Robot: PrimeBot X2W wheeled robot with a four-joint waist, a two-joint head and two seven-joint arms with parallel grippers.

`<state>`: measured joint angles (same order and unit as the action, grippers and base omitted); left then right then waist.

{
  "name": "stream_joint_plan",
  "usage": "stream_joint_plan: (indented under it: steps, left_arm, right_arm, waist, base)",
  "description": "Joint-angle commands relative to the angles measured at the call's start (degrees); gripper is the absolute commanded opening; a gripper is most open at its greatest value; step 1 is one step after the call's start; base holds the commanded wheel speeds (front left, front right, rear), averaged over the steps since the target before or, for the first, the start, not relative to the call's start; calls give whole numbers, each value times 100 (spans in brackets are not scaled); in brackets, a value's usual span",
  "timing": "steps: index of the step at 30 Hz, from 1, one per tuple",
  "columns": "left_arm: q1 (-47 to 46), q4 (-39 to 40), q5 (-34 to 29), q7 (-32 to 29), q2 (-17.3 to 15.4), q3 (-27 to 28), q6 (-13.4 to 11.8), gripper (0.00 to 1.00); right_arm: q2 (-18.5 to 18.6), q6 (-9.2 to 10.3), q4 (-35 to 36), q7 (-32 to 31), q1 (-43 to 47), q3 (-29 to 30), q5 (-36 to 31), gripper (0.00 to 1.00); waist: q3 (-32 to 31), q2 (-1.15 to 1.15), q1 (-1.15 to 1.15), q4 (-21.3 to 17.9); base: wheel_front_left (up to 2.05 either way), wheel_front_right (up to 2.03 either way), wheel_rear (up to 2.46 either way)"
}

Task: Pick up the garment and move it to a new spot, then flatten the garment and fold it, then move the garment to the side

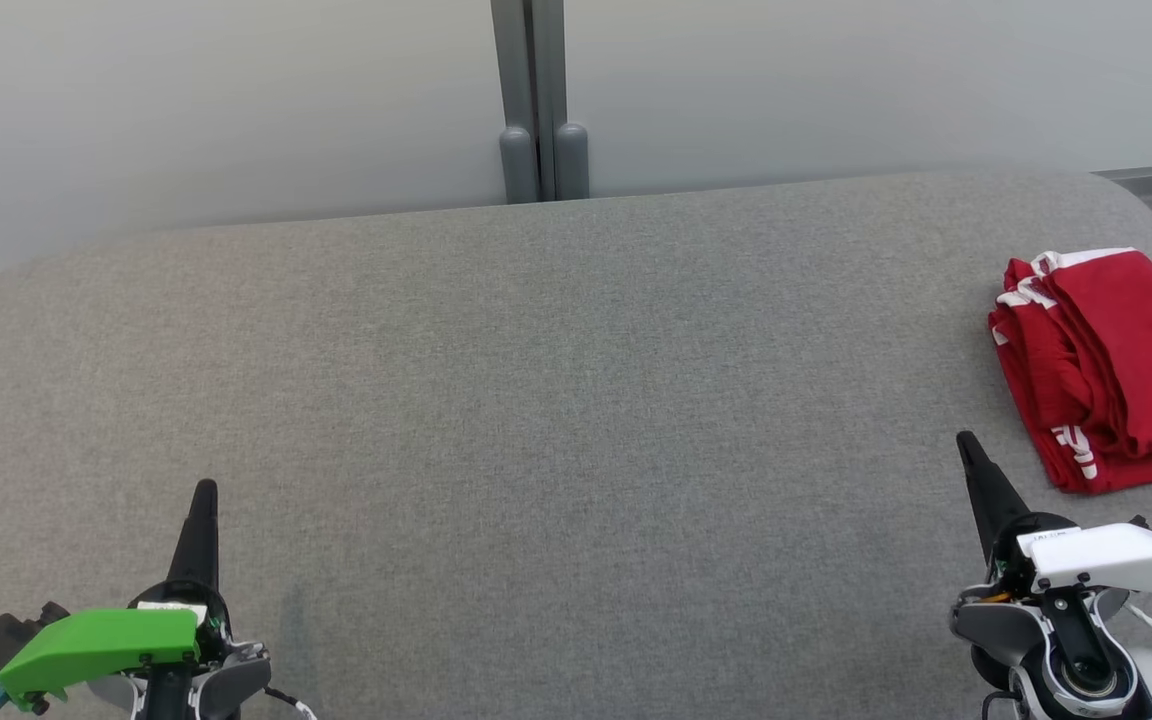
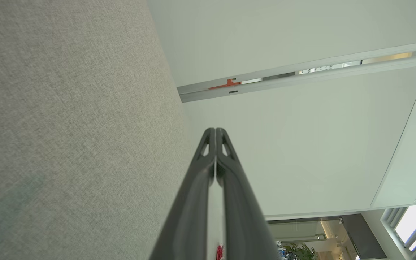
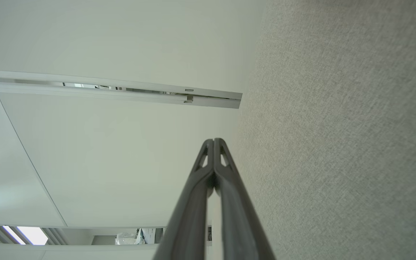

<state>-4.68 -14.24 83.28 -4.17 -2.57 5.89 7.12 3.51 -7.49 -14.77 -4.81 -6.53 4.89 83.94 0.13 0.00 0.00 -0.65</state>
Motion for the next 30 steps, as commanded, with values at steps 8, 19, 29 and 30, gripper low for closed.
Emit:
stream_joint_plan:
  steps: [8,19,29,30]
  left_arm:
    - [-146,32,405,-111,-46,48,50,0]
    - [-190,27,809,-226,-49,69,51,0]
    - [-188,24,921,-260,-50,74,53,0]
    - [-188,24,921,-260,-50,74,53,0]
  right_arm:
    - [-24,-1,63,-88,31,85,368,0]
    - [-58,-1,87,-168,51,159,745,0]
    - [-66,-1,91,-190,57,181,863,0]
    - [-66,-1,91,-190,57,181,863,0]
  waist:
    - [2,0,0,23]
    - [4,0,0,54]
    - [4,0,0,65]
    - [4,0,0,65]
  base:
    - [0,0,0]
    - [0,0,0]
    - [0,0,0]
    - [0,0,0]
